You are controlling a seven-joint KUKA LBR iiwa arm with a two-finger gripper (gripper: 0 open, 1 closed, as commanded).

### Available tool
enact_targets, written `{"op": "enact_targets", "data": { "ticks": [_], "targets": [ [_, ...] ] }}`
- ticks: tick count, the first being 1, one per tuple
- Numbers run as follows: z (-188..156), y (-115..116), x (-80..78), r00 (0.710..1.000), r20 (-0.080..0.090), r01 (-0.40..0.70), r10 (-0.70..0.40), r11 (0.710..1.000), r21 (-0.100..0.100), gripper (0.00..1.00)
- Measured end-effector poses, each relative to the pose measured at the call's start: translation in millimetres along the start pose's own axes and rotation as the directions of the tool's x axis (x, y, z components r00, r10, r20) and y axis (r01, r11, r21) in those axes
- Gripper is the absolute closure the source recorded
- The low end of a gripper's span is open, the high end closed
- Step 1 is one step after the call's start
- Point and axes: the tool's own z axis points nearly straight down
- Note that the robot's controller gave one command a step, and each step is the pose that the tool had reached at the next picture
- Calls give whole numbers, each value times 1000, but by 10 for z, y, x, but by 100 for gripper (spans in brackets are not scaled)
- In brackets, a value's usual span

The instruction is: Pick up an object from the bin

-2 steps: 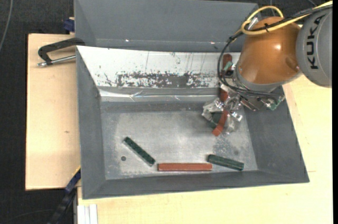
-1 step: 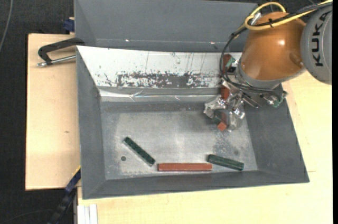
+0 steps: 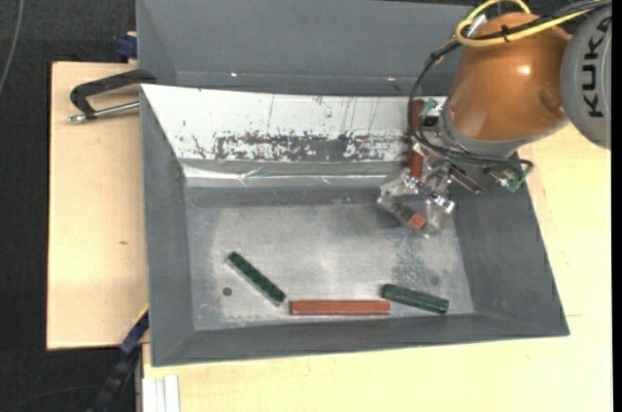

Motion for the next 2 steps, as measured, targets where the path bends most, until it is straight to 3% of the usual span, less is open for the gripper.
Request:
{"op": "enact_targets", "data": {
  "ticks": [2],
  "targets": [
    [-165, -2, -9, 1000, 0, -2, 2, 1000, 0, 100]
  ]
}}
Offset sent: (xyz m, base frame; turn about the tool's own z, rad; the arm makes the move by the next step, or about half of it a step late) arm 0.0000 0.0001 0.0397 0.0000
